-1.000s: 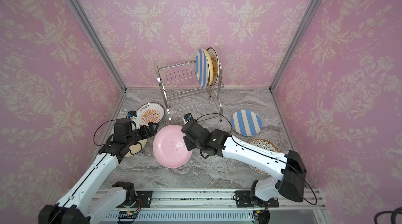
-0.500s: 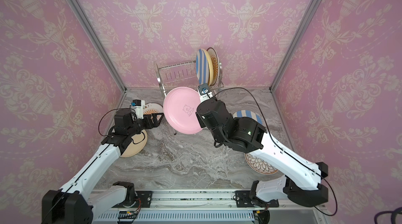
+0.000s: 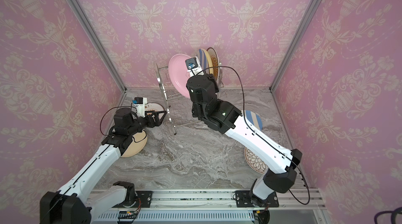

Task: Load plates into a dish rack
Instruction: Place the plate on the dish rack.

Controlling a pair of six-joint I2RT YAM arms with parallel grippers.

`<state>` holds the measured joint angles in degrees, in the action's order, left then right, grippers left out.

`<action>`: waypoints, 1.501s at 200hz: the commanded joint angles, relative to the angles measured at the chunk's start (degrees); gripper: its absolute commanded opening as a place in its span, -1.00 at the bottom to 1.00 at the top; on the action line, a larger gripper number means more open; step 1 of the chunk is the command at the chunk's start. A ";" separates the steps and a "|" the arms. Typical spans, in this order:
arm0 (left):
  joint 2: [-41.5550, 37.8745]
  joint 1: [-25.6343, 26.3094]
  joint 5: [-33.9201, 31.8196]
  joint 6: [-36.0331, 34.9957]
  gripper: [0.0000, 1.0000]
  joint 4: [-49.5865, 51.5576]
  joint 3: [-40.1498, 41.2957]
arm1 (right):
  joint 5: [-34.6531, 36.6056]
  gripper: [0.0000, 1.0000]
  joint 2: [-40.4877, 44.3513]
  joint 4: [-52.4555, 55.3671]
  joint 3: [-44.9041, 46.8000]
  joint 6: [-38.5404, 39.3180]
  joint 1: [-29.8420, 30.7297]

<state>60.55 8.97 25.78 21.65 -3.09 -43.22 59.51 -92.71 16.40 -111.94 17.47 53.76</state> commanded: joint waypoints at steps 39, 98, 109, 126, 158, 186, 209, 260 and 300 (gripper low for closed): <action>0.17 0.70 0.93 0.89 0.99 -3.48 0.86 | 8.78 -1.00 -15.54 -33.39 -15.57 35.10 -1.10; 0.44 0.79 -0.72 -2.26 0.99 0.10 0.51 | 12.82 -1.00 -26.94 -39.80 -27.47 50.72 -4.36; 0.97 0.78 -0.40 -1.97 0.99 -0.65 0.60 | 12.83 -1.00 -26.03 -38.04 -26.37 49.04 -4.70; 2.10 0.78 0.16 -0.72 0.99 -3.07 0.86 | 12.82 -1.00 -24.92 -34.08 -24.95 45.76 -5.37; 2.56 0.79 0.12 -0.32 0.99 -3.25 0.86 | 14.22 -1.00 -25.95 -30.35 -24.65 44.06 -6.44; 2.88 0.78 -0.02 -1.09 0.99 -3.19 0.77 | 15.70 -1.00 -27.68 -30.22 -24.58 45.47 -7.03; 3.65 0.78 1.25 -0.18 0.99 -4.54 0.64 | 15.75 -1.00 -28.32 -30.14 -25.01 45.48 -7.36; 4.29 0.78 0.94 -0.44 0.99 -5.18 0.55 | 15.99 -1.00 -33.16 -20.70 -33.05 43.20 -7.97; 5.10 0.78 1.87 -0.25 0.99 -6.08 -0.30 | 16.78 -1.00 -35.08 -19.69 -35.46 43.76 -8.36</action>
<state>65.23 9.30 25.85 21.50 -7.27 -42.92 75.00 -127.68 -3.75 -144.99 62.59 45.82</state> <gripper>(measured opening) 0.994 0.072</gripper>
